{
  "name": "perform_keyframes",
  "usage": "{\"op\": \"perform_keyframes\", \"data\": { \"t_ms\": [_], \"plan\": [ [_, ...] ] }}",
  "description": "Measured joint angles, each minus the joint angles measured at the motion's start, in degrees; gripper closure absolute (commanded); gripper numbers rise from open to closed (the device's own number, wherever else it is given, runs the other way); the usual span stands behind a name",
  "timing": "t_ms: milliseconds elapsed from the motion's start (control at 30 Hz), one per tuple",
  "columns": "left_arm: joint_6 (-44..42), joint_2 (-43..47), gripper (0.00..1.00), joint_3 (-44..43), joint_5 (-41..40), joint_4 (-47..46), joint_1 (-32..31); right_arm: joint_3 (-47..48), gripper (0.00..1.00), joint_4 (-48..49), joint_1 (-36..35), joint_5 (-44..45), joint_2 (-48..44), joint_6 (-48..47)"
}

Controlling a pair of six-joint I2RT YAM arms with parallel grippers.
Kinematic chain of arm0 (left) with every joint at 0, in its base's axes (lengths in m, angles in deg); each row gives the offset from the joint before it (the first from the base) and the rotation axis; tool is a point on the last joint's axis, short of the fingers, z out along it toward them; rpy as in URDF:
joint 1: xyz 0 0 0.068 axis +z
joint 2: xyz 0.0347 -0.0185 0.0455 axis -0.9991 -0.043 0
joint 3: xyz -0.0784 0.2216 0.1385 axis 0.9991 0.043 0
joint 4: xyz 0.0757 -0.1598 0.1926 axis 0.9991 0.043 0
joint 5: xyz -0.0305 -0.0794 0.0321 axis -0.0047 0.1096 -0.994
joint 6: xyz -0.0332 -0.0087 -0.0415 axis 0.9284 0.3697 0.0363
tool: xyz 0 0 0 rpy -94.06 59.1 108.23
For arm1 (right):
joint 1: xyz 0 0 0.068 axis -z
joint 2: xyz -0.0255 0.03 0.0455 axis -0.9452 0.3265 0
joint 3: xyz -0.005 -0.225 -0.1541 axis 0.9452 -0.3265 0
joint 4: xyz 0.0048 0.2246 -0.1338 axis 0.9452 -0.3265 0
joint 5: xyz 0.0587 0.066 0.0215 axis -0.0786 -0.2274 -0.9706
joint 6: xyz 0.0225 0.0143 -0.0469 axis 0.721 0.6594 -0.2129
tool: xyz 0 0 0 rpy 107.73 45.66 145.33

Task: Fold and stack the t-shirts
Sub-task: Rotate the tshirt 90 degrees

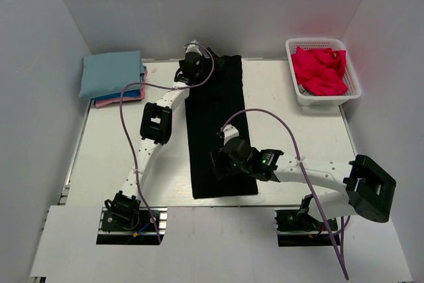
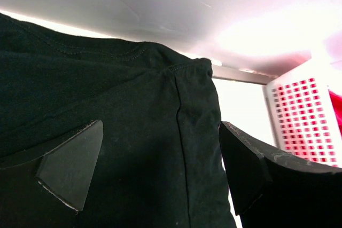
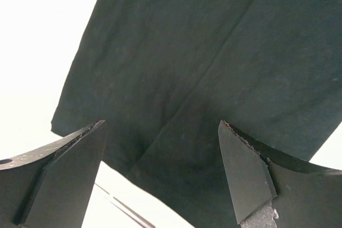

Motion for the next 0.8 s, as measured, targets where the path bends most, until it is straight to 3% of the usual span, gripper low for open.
{"op": "perform_keyframes", "data": {
  "t_ms": [167, 333, 467, 633, 700, 800],
  "plan": [
    [-4.96, 4.37, 0.0, 2.36, -0.04, 3.87, 0.61, 0.26, 0.1, 2.01, 1.18, 1.79, 0.22, 1.33],
    [-11.56, 22.86, 0.0, 13.11, 0.15, 12.13, 0.26, -0.37, 0.1, 2.93, 1.81, 2.4, -0.98, 5.22],
    [-13.4, 50.47, 0.0, 31.28, 1.53, 15.58, -1.53, -4.39, 0.1, 2.45, 2.78, 3.08, -6.91, 9.25],
    [-12.0, 85.92, 0.0, 65.94, 3.72, 10.56, -5.62, -8.26, 0.1, -3.26, 5.01, 5.42, -14.45, 13.64],
    [-9.97, 93.81, 0.0, 77.94, 3.61, 10.21, -7.48, -9.05, 0.1, -6.82, 6.03, 6.27, -17.66, 15.1],
    [-6.86, 96.0, 0.0, 92.02, 3.5, 14.38, -9.35, -9.7, 0.1, -11.91, 7.3, 6.99, -21.94, 16.33]
  ]
}}
